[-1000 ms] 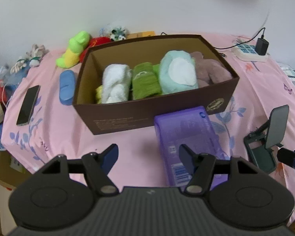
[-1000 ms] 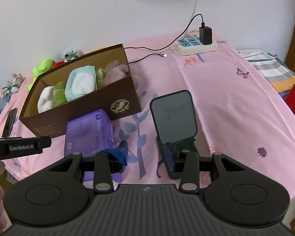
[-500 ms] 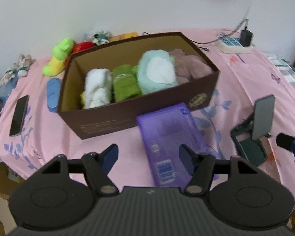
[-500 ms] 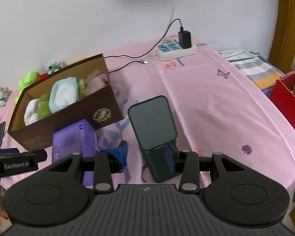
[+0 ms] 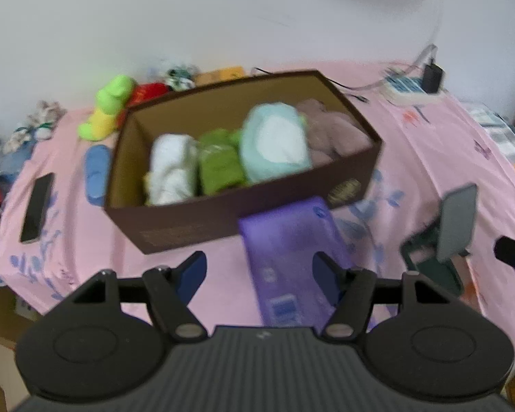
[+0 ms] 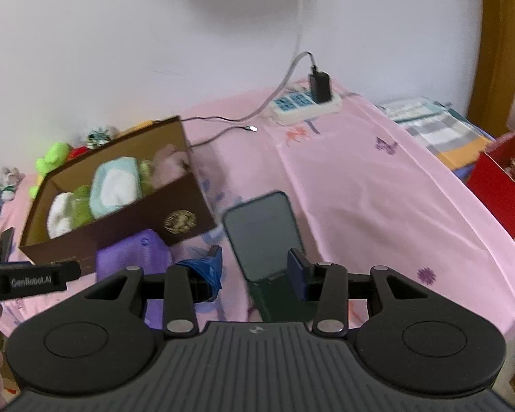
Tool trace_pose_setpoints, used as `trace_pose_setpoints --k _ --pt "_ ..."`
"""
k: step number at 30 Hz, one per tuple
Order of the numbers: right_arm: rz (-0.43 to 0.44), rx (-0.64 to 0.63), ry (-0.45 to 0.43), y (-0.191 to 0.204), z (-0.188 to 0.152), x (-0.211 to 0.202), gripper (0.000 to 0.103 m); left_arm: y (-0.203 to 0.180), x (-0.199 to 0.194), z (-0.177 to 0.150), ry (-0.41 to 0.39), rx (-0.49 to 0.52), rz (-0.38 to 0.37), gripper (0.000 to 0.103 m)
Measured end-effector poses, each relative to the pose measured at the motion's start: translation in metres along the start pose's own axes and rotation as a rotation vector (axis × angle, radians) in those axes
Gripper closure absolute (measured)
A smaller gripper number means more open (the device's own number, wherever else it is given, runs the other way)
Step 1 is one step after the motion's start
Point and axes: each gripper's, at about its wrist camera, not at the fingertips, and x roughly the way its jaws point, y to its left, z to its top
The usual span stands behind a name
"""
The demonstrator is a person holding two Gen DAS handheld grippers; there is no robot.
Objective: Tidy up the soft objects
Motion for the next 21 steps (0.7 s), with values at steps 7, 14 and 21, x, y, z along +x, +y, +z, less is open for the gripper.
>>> trace_pose_setpoints --k 7,14,21 --pt "0.101 -0.061 -0.037 0.027 0.018 0.0 0.077 0.034 -0.008 0.013 -0.051 -0.083 0.106 0.036" --pt "0.2 -0.135 -0.053 0.057 0.036 0.004 0.077 0.064 -0.015 0.019 -0.083 -0.168 0.172 0.036" --pt "0.273 -0.199 -0.055 0.082 0.047 0.008 0.077 0.083 -0.018 0.018 -0.074 -0.235 0.21 0.035"
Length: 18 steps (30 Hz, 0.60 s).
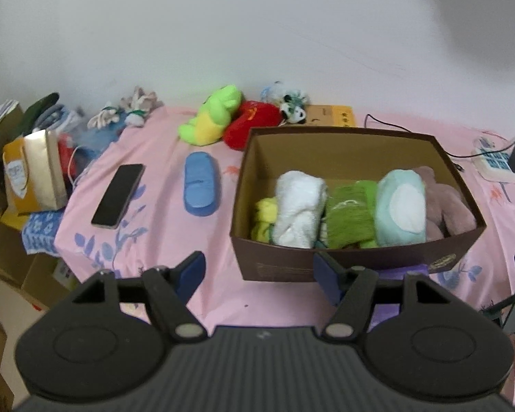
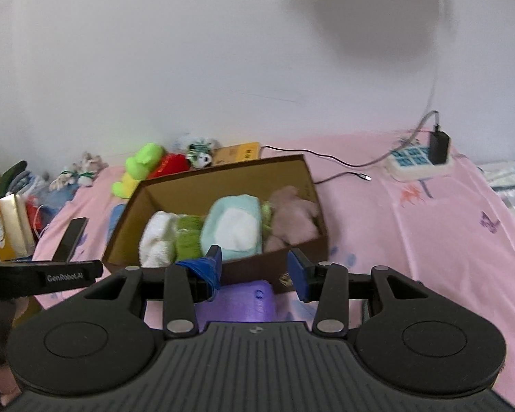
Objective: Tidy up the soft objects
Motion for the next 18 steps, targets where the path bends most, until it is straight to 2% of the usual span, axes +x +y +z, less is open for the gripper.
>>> trace_pose_setpoints --k 10,18 --pt "0.029 -0.078 -0.017 0.011 0.02 0.008 0.076 0.004 -0.003 0.004 -0.013 -0.032 0.027 0.035" --pt "0.019 -0.109 0.003 0.013 0.019 0.017 0.076 0.002 0.002 0.004 -0.007 -0.03 0.036 0.035"
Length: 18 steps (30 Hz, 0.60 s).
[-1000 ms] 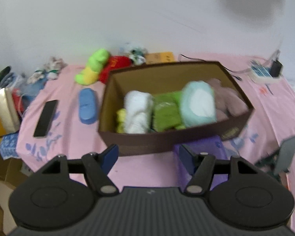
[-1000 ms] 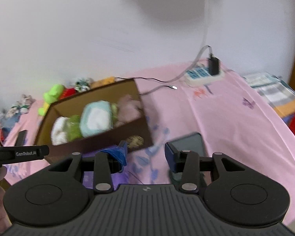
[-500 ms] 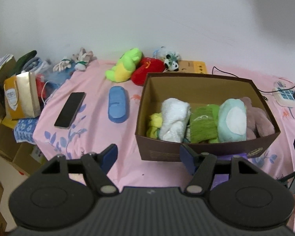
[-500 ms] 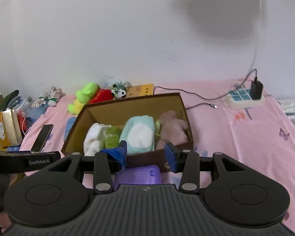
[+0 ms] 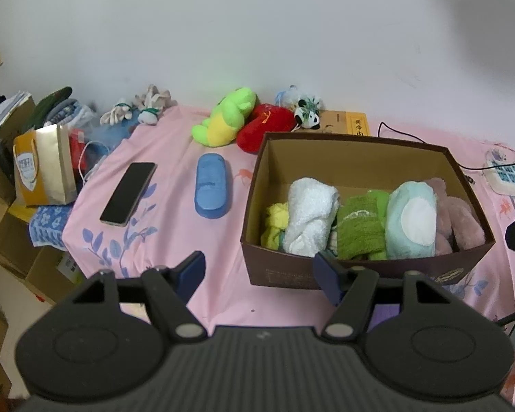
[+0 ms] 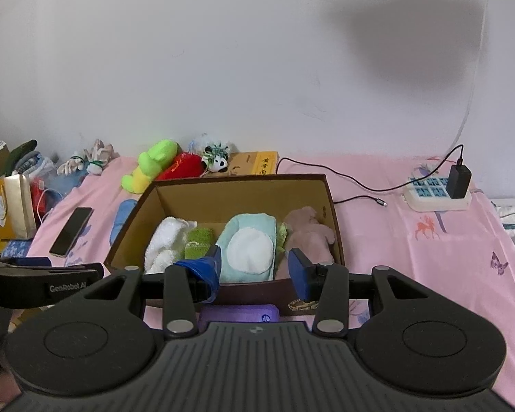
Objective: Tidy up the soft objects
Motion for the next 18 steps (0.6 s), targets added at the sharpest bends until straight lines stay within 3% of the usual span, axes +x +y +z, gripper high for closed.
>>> trace_pose_setpoints --k 18 --pt "-0.013 0.014 0.036 -0.003 -0.003 0.014 0.075 -0.004 0.008 -0.001 0.005 0.012 0.003 0.035"
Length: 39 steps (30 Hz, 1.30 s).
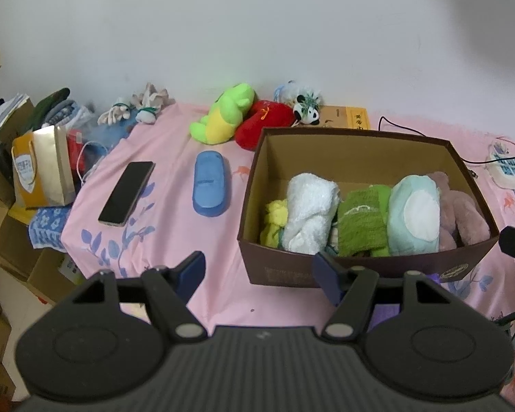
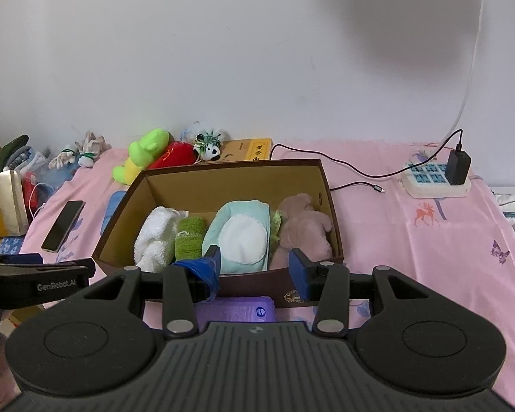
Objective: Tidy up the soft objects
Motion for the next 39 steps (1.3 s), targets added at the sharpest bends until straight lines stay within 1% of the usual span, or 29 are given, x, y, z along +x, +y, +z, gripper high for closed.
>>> trace_pose_setpoints --k 14,25,31,35,39 --pt "-0.013 -0.011 0.03 0.003 -0.003 0.016 0.075 -0.001 0.015 -0.001 0.024 0.005 -0.013 0.035" --pt "-0.025 -0.016 0.038 0.004 -0.002 0.025 0.074 -0.003 0.023 0.0 0.033 0.008 -0.048 0.035" --pt "-0.022 -0.022 0.032 0.004 0.0 0.027 0.074 -0.003 0.021 0.004 0.014 0.01 -0.051 0.035" --pt "-0.021 -0.026 0.03 0.006 0.002 0.029 0.074 -0.003 0.021 0.007 0.014 0.005 -0.068 0.035" --pt "-0.018 -0.026 0.031 0.007 0.002 0.03 0.074 -0.005 0.021 0.007 0.012 0.012 -0.066 0.035"
